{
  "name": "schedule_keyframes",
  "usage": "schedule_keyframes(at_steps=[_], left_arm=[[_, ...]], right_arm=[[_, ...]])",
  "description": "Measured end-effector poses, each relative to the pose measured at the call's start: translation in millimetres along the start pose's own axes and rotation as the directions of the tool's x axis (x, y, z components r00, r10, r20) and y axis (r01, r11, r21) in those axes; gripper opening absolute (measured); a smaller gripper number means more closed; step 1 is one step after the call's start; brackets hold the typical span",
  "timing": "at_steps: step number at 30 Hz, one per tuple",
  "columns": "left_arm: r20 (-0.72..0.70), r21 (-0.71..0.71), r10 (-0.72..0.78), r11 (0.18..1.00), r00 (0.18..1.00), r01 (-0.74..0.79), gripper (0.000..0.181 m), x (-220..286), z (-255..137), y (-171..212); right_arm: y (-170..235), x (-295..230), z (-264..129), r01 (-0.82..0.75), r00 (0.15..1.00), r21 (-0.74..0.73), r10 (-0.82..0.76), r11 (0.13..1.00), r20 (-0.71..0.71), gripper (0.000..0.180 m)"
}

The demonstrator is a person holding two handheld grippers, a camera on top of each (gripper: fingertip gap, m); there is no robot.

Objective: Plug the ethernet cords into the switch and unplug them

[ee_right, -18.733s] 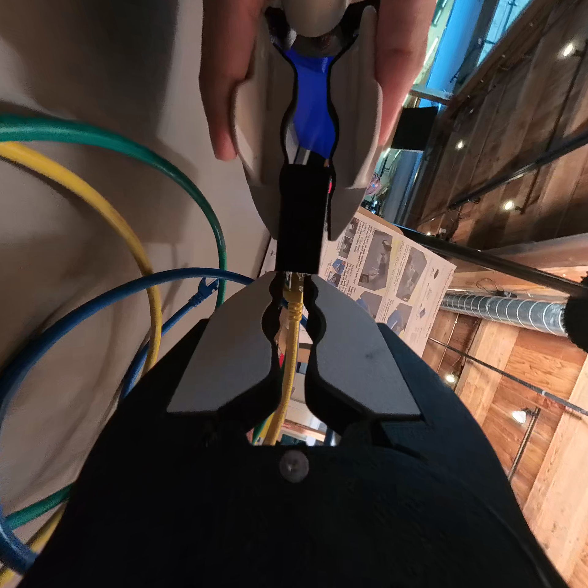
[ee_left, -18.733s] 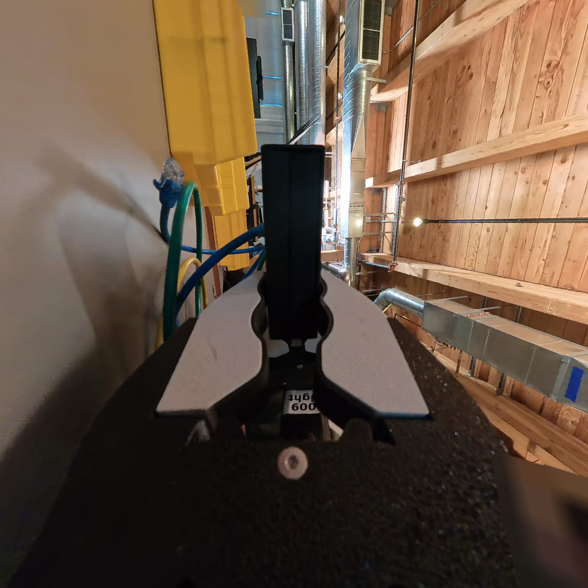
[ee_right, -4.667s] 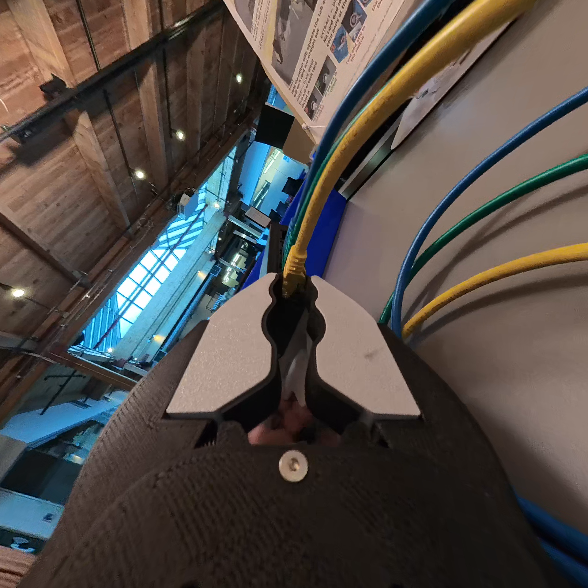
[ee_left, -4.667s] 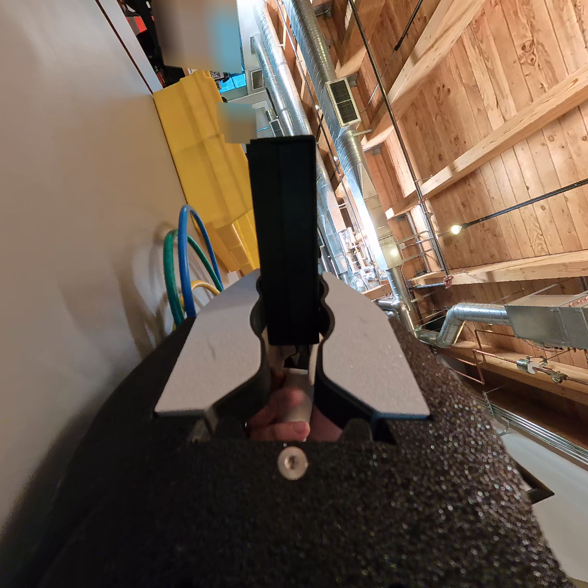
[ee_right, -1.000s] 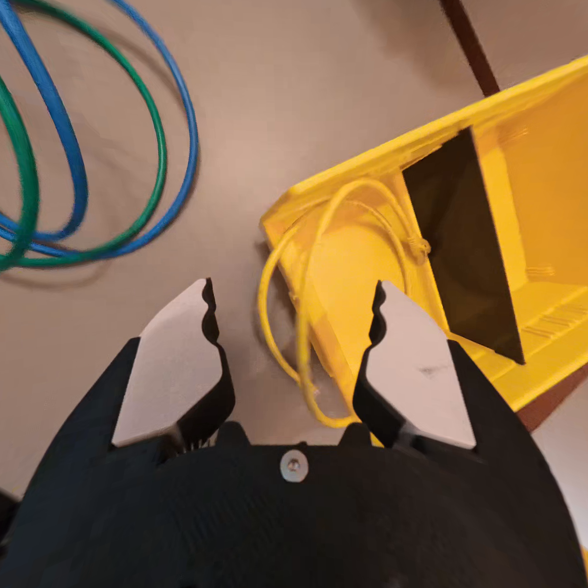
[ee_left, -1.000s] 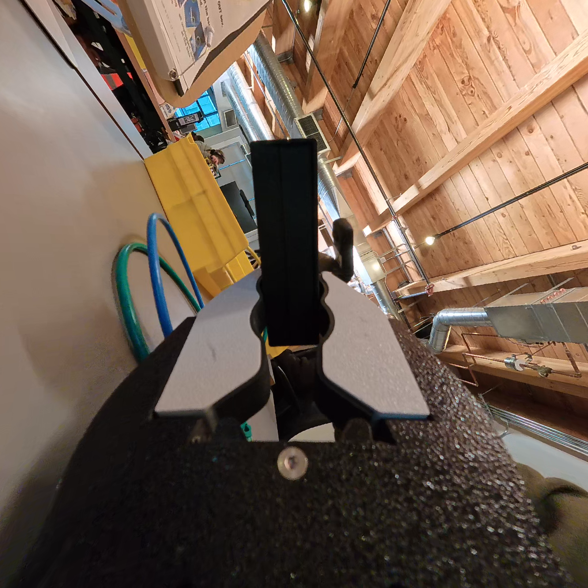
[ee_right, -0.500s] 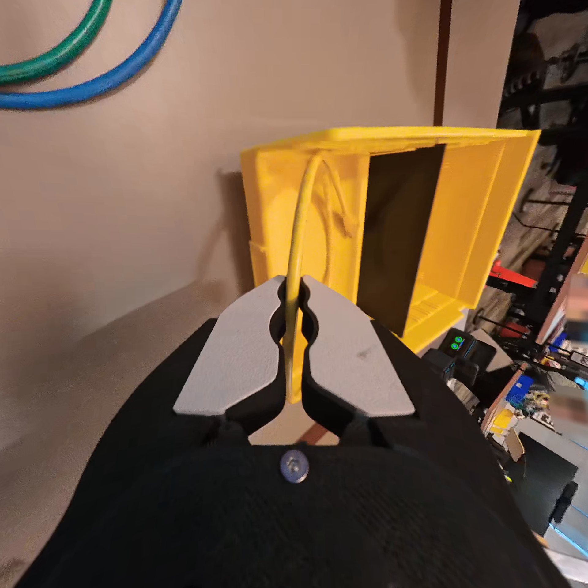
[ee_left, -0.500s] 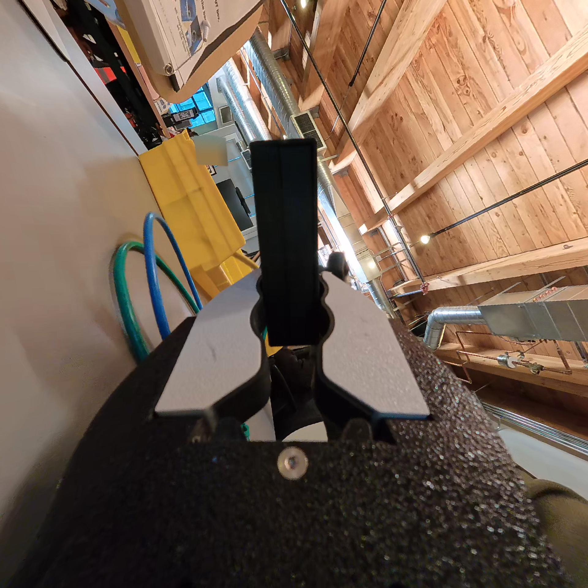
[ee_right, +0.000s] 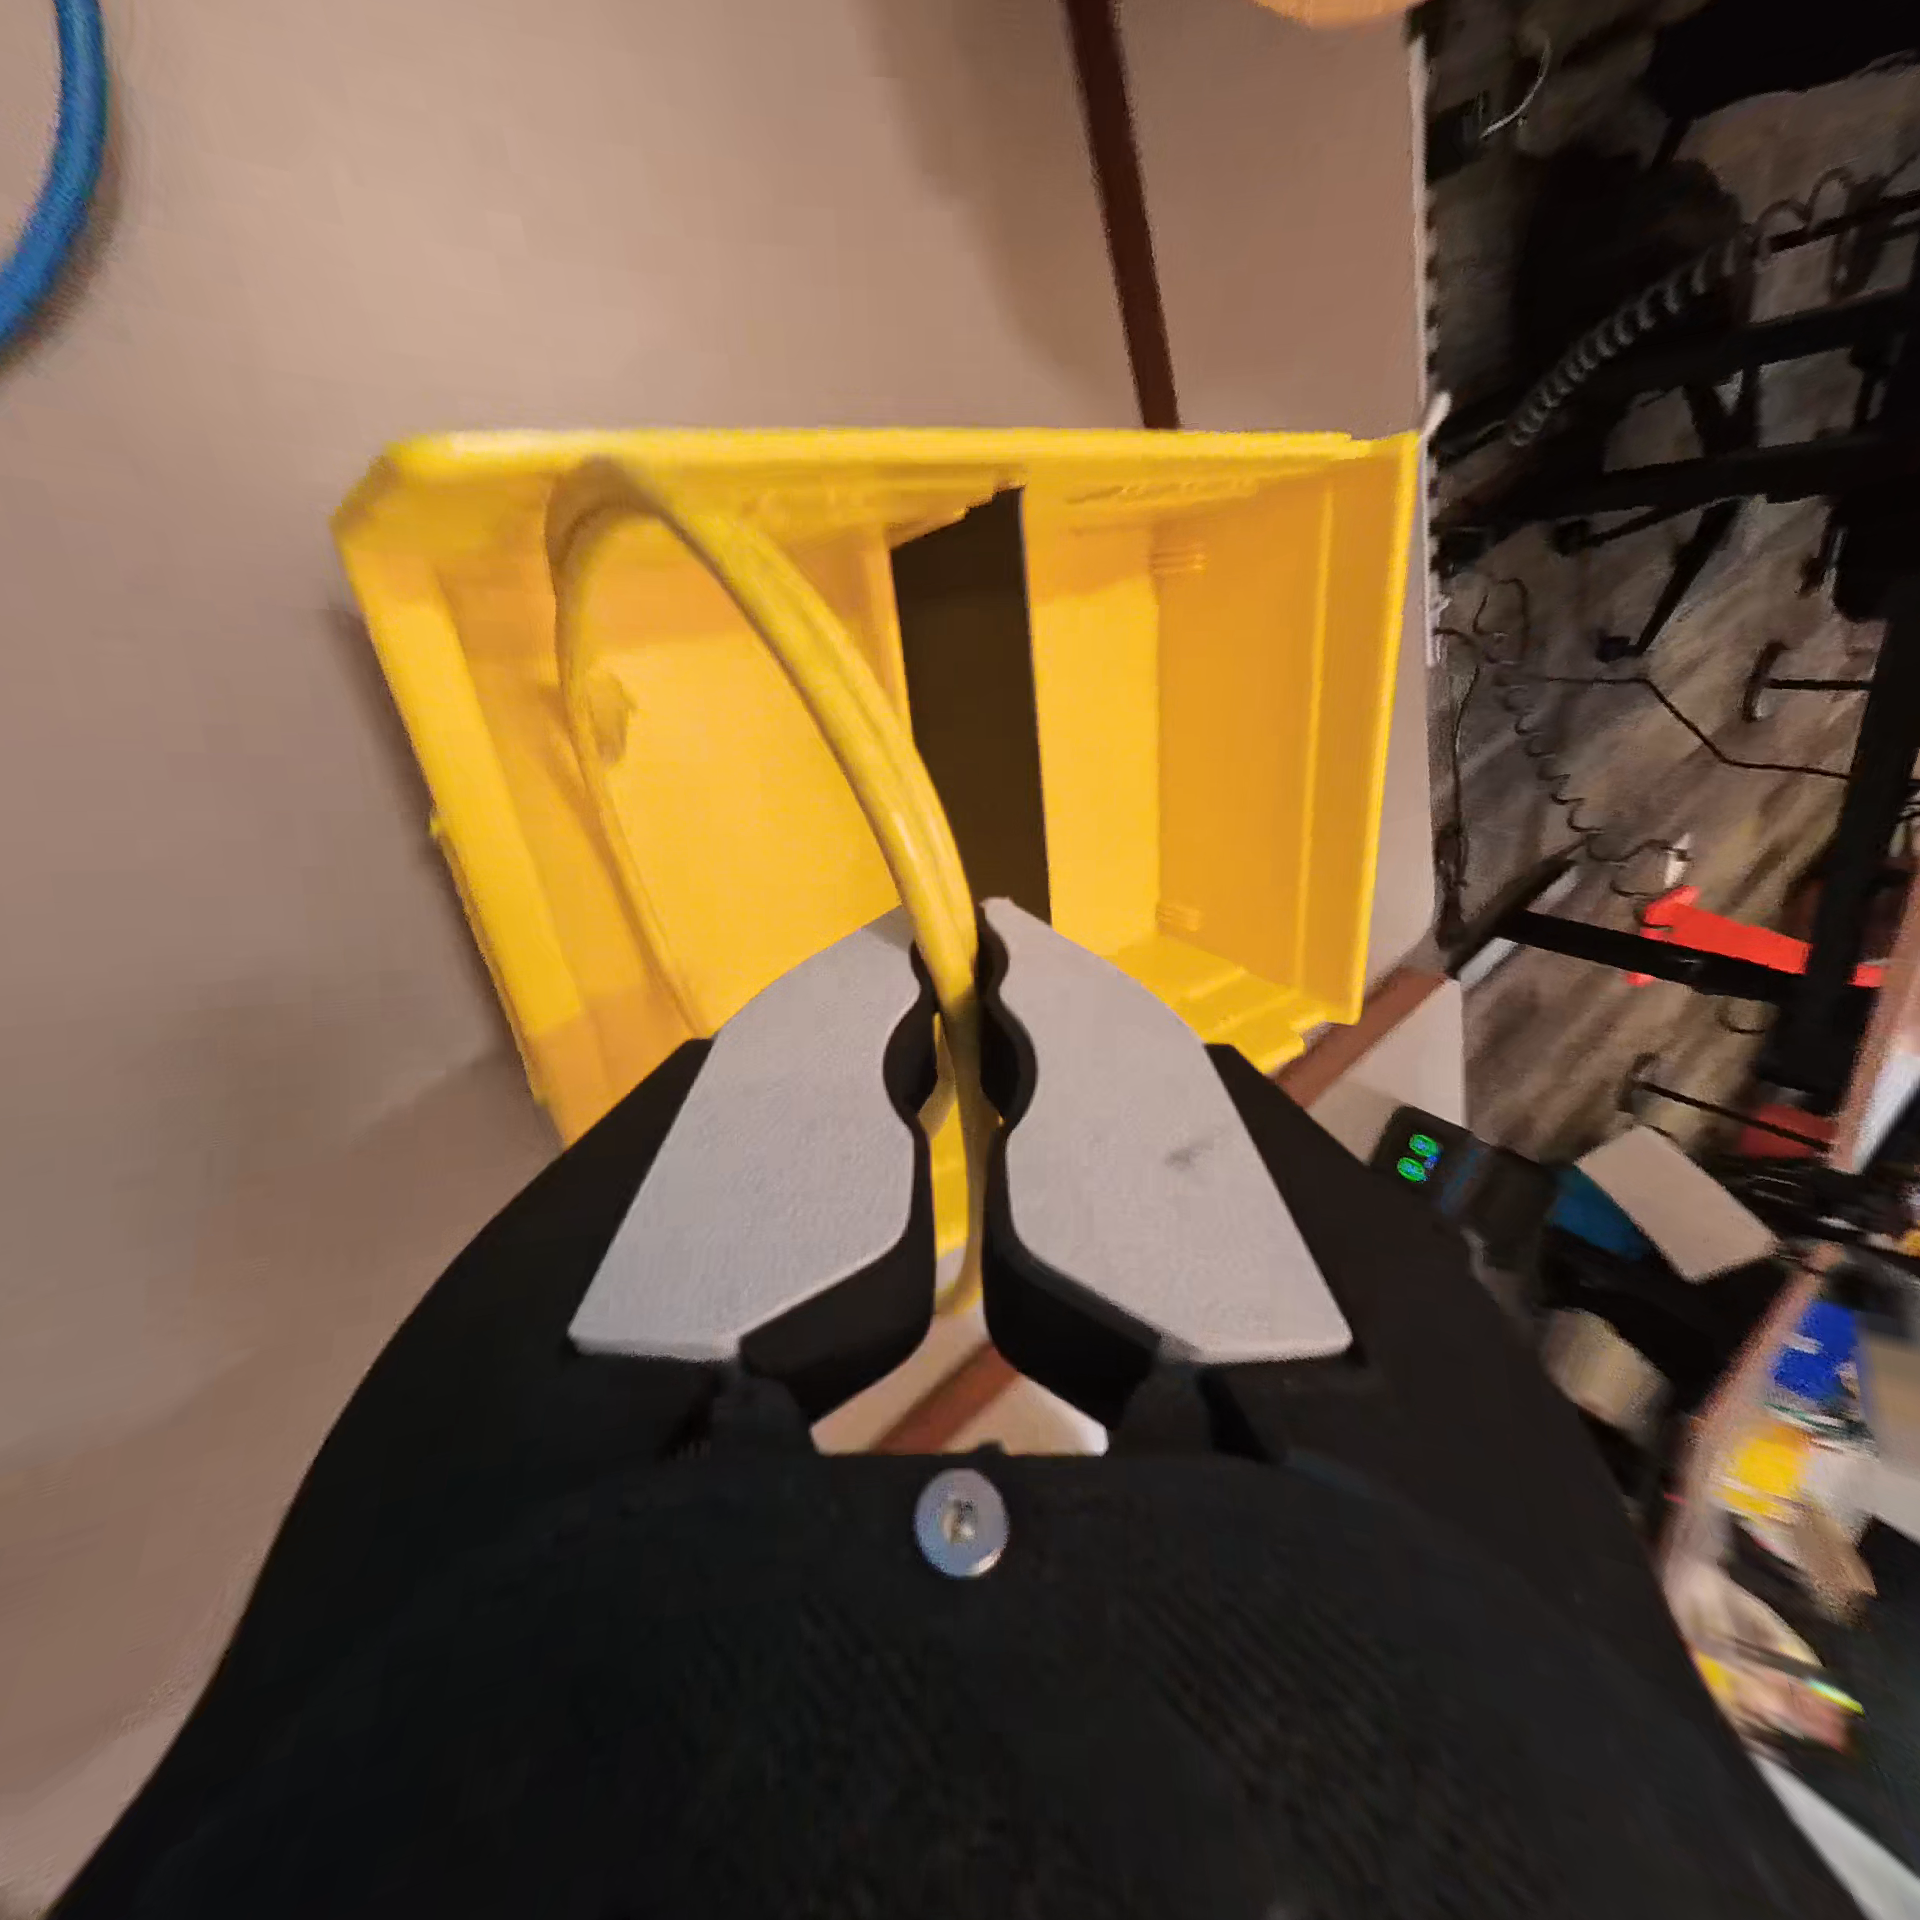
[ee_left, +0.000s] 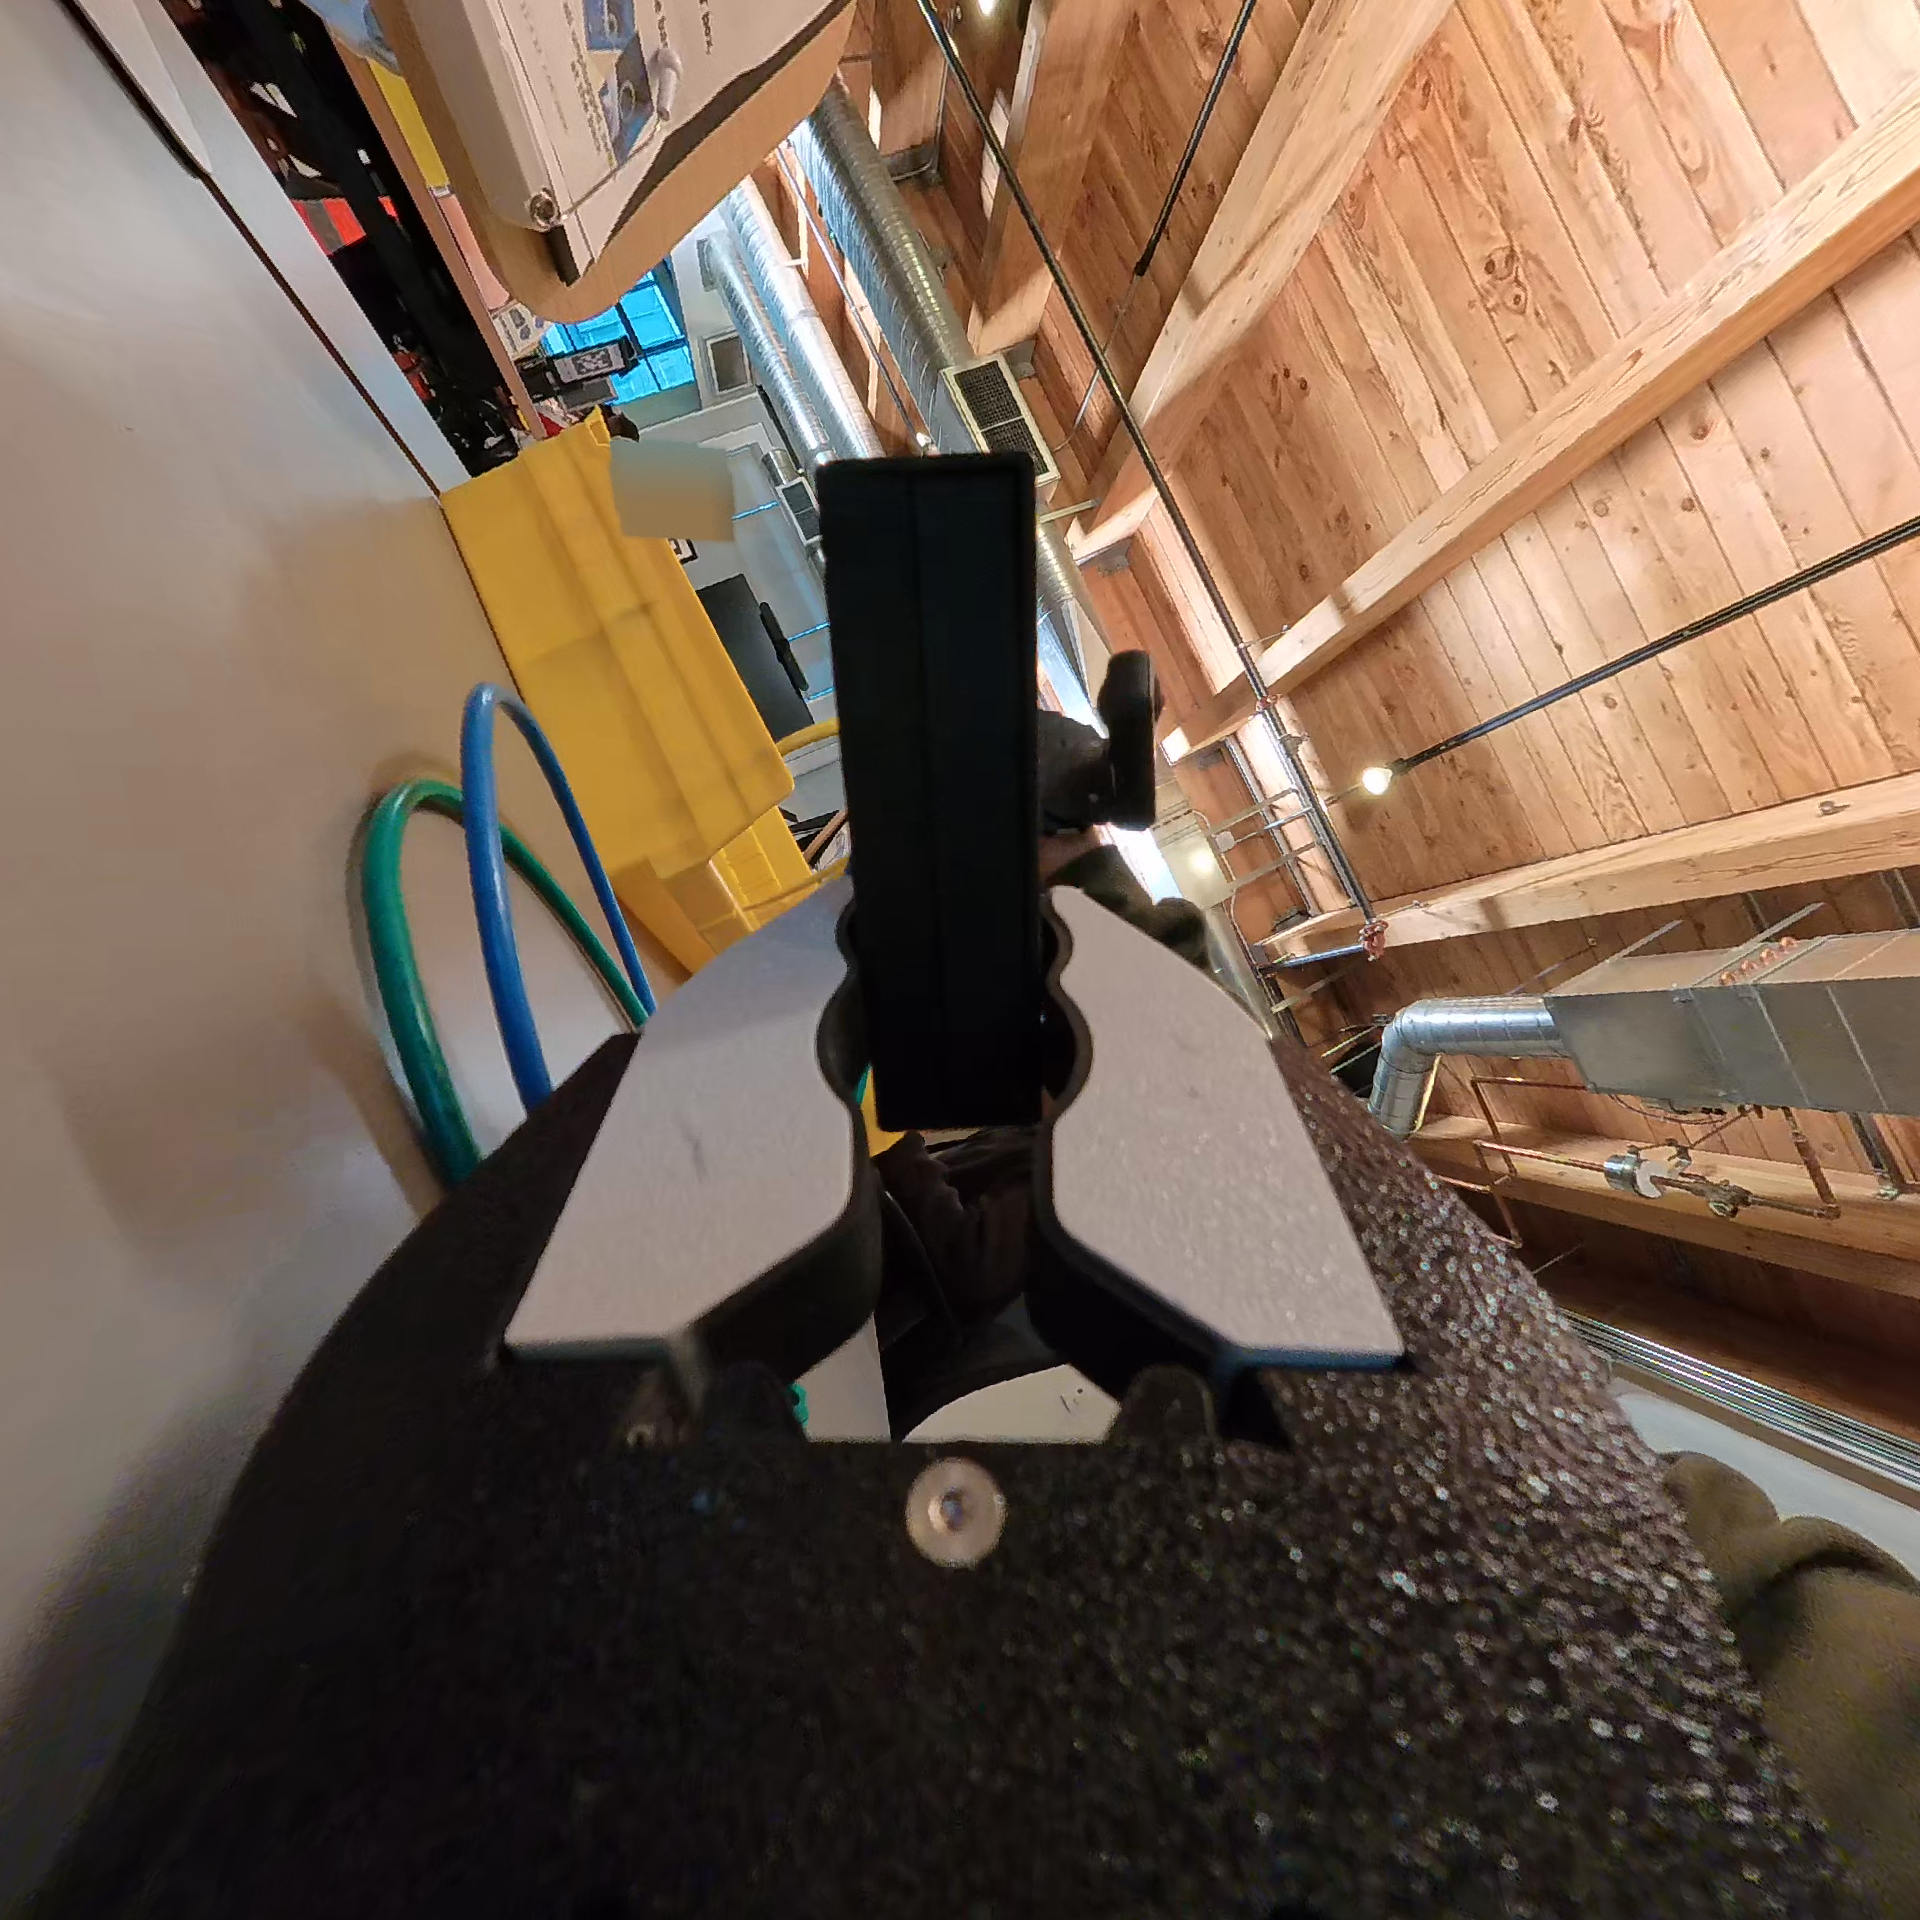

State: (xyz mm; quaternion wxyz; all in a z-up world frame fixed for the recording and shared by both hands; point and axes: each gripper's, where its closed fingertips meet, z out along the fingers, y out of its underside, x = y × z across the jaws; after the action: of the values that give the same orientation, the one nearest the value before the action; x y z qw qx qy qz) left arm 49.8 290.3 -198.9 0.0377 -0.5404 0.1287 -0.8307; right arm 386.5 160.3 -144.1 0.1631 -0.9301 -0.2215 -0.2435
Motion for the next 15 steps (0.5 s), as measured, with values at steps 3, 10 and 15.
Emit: schedule_keyframes(at_steps=[3, 10, 15], left_arm=[[-0.003, 0.000, -0.002, 1.000, 1.000, 0.002, 0.029, 0.2, -0.2, 0.0], [-0.004, -0.005, -0.001, 1.000, 1.000, 0.001, 0.031, 0.0, 0.8, 0.8], [-0.007, -0.003, -0.003, 1.000, 1.000, 0.003, 0.029, 0.3, 0.2, 0.6]], right_arm=[[-11.1, 1.9, 0.2, -0.182, 0.982, 0.144, 0.172, 0.973, 0.075, 0.004], [11.5, 19.1, 24.4, -0.537, 0.842, 0.269, 0.527, 0.800, 0.113, 0.008], [45.7, 29.8, 39.7, -0.527, 0.833, 0.188, 0.548, 0.829, -0.081, 0.044]])
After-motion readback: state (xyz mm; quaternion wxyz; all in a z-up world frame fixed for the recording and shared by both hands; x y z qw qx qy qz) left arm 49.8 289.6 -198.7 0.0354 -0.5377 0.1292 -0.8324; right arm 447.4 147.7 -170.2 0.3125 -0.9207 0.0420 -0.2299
